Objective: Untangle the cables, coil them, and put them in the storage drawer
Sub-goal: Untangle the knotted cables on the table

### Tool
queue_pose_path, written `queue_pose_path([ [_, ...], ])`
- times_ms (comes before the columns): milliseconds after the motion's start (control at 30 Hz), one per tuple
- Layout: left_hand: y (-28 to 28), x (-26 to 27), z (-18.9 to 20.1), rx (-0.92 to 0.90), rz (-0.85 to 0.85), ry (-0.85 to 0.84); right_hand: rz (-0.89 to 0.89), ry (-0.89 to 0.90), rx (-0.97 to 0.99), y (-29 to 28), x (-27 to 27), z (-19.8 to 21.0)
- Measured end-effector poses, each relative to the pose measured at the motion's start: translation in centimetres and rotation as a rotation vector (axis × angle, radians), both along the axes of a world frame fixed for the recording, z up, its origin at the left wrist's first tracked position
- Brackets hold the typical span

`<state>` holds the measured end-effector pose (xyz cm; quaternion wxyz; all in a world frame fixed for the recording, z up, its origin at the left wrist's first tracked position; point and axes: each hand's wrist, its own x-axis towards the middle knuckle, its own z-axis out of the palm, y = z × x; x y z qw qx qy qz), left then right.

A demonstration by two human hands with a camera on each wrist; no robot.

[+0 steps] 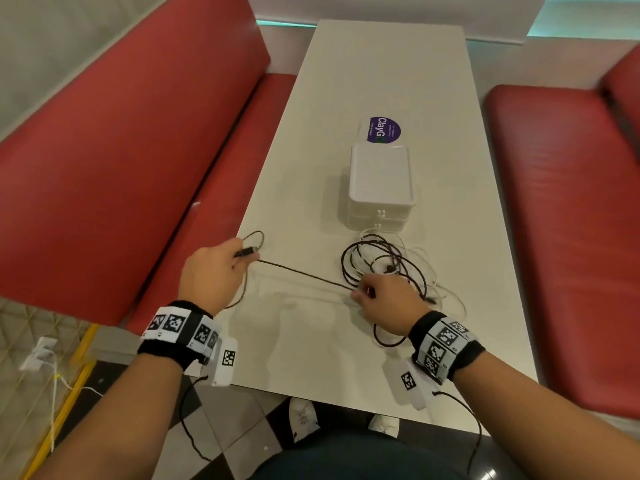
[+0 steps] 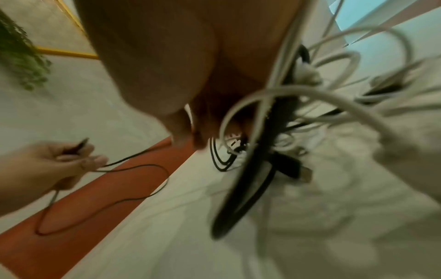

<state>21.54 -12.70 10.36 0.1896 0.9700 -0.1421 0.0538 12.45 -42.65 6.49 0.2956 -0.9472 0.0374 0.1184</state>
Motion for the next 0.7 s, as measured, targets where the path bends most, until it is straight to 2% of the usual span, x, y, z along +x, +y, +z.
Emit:
queue_pose_path([
  [67, 0.2, 0.5, 1.0, -0.027, 0.015, -0.081, 0.070, 0.113, -0.034, 0.0, 0.4, 0.1],
  [133, 0.8, 0.9, 0.6, -0.024, 0.040, -0.070, 0.002, 0.105, 0.136, -0.1, 1.0, 0.9],
  [167, 1.2, 1.0, 0.1, -0.008, 0.064, -0.027, -0.052, 0.024, 0.219, -0.2, 1.3, 1.4],
  [200, 1.6, 0.9, -0.6, 0.038, 0.087, 0.025, -0.085, -0.130, 0.245, -0.4, 1.6, 1.7],
  [267, 1.9, 0.4, -1.9, 0.214, 0.103, 0.084, -0.054, -0.425, 0.133, -0.3, 1.7, 1.9],
  [300, 1.7, 0.2, -2.1, 0.285, 0.093, 0.082, -0.031, -0.471, 0.076, 0.2, 1.5, 1.9],
  [433, -1.3, -0.9, -1.3, 0.353, 0.027, 0.076, -0.068, -0.168, -0.031, 1.9, 1.8, 1.1],
  [500, -3.8, -2.0, -1.0, 0.234, -0.150, 0.085, -0.029, -0.140, -0.026, 2.5, 2.3, 1.4],
  [567, -6.6, -3.2, -0.4, -0.025, -0.328, 0.213, -0.026, -0.173, 0.121, 3.4, 2.5, 2.2],
  [633, -8.6, -3.2, -0.3, -0.165, -0.316, 0.349, -0.079, -0.228, 0.302, 3.8, 2.5, 2.5],
  [700, -9.2, -2.5, -0.4, -0.205, -0.268, 0.404, -0.115, -0.212, 0.401, 3.0, 2.4, 3.0],
])
